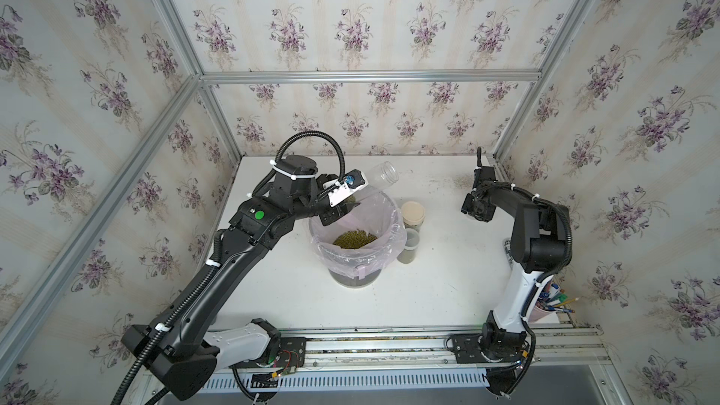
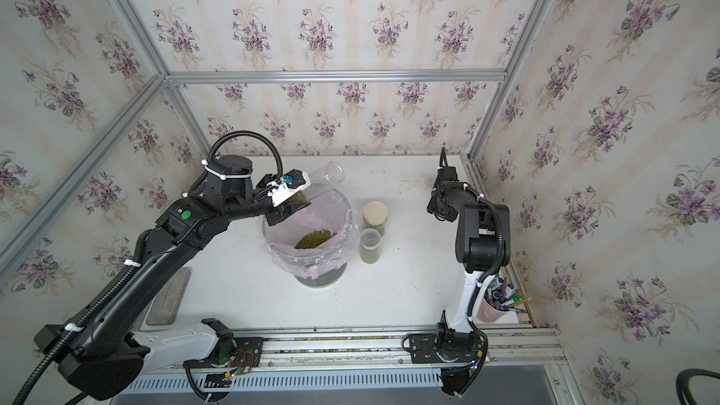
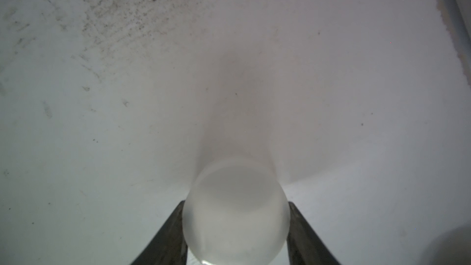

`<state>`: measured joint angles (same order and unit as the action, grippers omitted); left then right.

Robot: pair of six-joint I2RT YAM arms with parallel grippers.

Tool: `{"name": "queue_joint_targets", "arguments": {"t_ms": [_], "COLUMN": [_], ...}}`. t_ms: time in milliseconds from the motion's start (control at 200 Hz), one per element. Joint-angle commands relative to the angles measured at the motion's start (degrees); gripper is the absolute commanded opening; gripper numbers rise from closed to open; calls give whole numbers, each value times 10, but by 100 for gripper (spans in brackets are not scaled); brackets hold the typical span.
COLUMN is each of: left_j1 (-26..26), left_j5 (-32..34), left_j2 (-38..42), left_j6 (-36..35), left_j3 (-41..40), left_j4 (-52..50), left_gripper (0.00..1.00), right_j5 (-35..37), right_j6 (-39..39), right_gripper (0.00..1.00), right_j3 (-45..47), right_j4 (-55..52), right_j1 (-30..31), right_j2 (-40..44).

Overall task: Empty moldy mung beans from jars
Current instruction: Place the lid at the center of the board.

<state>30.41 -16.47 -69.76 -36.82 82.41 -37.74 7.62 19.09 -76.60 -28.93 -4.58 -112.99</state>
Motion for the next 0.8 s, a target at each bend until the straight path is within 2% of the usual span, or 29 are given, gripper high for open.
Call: {"name": "queue_joint_targets", "arguments": {"t_ms": [0,285,794], "left_j1": [1,2,1], "left_j5": [-3,0,9], "left_j2": [5,9,16], "left_j6": [-3,-5,-5], "left_j3": [-1,-6,-14], "left_j4": [23,27,34], "left_gripper": [42,42,42], "right_j5": [0,-7,-12], "right_j6": [4,4,10], "right_gripper": [53,55,68], "right_j3": [-2,-30,-40], "right_j4": [-2,-8,-16], "right_j1": [-8,-30,-35], "right_j2": [-4,-24,-46]}}
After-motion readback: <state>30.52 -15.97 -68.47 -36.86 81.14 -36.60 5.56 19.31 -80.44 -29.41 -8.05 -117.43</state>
